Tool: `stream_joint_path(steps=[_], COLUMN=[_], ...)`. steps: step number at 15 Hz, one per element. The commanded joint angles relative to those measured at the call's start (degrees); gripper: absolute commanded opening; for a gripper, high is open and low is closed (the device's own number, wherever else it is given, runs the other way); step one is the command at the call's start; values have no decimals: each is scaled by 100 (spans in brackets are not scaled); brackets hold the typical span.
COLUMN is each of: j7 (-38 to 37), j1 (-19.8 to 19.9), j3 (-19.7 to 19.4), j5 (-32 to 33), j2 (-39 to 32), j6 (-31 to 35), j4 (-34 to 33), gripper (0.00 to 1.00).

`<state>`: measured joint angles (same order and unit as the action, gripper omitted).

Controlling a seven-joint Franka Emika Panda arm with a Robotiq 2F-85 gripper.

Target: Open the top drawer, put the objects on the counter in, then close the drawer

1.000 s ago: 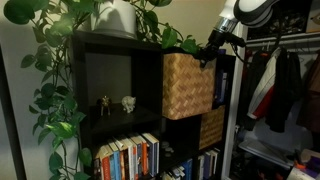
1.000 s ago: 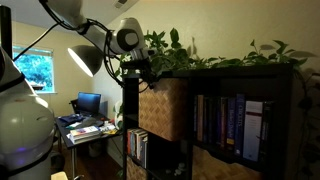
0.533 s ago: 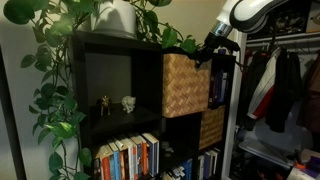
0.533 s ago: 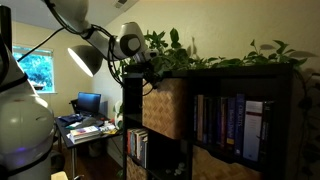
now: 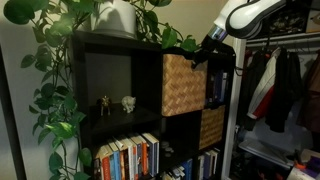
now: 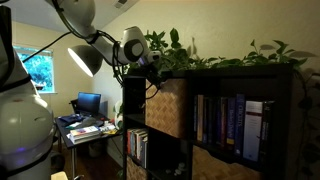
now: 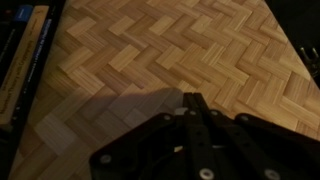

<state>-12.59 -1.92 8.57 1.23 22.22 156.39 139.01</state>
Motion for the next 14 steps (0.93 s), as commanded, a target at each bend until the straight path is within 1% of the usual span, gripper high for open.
stream_joint_path(steps=[1, 6, 7, 8, 12, 14], j7=[-182, -119, -76, 34, 267, 318], j1=[195, 143, 97, 5, -137, -161], j3=[125, 83, 62, 0, -97, -144], j5=[192, 130, 86, -9, -100, -170], j2=[-222, -98, -33, 10, 227, 286], j6=[361, 314, 76, -25, -922, -1579], j4=[-104, -61, -84, -88, -248, -443], gripper=[3, 4, 4, 24, 49, 62])
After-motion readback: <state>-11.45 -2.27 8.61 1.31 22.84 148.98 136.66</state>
